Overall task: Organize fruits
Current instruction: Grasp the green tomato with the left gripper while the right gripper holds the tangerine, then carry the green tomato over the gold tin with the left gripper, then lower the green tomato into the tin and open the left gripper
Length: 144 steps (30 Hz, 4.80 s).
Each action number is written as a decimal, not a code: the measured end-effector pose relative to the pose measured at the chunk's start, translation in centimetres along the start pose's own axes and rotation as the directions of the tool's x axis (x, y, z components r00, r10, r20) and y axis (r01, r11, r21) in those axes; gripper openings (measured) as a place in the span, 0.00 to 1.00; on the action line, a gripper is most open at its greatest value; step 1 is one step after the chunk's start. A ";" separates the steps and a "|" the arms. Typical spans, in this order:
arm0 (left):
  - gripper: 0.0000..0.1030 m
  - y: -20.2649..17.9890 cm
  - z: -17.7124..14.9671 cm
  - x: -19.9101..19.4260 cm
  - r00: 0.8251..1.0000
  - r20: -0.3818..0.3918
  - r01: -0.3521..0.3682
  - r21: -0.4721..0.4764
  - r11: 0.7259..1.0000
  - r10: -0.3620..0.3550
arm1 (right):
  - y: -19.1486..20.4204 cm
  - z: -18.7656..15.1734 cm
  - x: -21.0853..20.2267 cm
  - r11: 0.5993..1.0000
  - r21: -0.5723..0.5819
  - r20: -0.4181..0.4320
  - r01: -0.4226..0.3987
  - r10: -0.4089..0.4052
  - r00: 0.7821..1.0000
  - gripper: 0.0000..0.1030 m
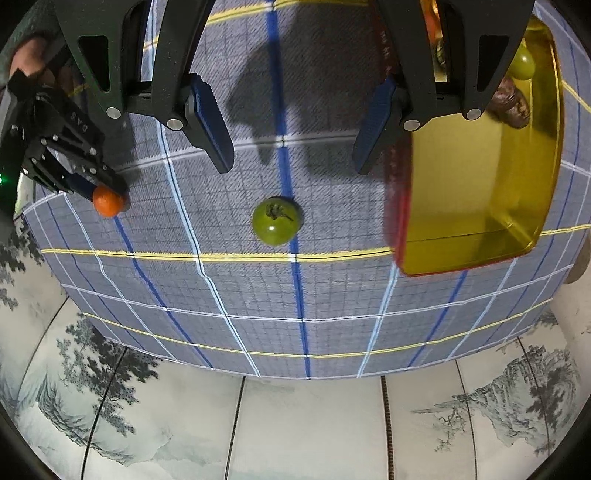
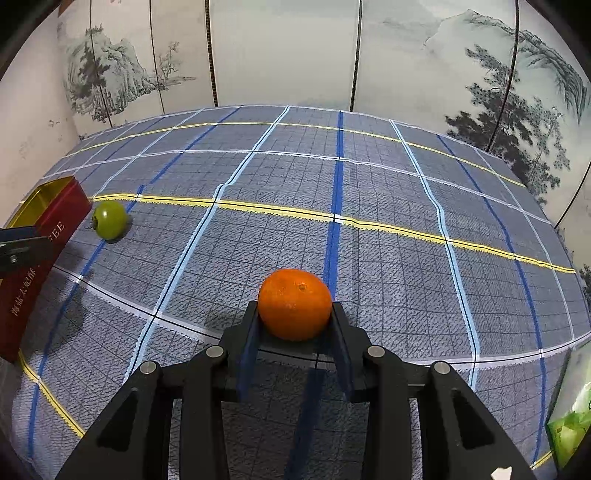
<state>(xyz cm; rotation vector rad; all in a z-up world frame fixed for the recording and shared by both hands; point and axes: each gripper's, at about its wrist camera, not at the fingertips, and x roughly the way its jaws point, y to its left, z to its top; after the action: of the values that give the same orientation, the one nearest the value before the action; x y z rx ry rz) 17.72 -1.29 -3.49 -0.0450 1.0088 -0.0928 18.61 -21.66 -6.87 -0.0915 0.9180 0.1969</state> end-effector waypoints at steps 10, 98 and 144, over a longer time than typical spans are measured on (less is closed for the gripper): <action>0.58 -0.8 2.2 3.2 0.999 -0.032 0.028 -0.023 0.999 -0.029 | -0.4 0.2 0.0 1.000 0.011 -0.001 -0.017 0.017 1.000 0.34; 0.36 16.1 -8.2 -6.8 0.992 -0.036 -0.123 -0.201 0.972 0.118 | -0.2 0.2 0.1 1.000 0.004 -0.001 -0.010 0.010 1.000 0.34; 0.43 14.4 -9.0 -10.5 0.977 0.062 -0.192 -0.141 0.971 0.203 | -0.4 0.3 -0.1 0.999 0.036 -0.010 0.010 -0.010 1.000 0.33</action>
<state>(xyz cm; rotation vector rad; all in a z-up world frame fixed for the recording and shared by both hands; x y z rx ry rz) 5.30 14.10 -0.57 -0.0704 0.9370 0.1586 18.86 -21.97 -6.65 -0.0641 0.9299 0.1707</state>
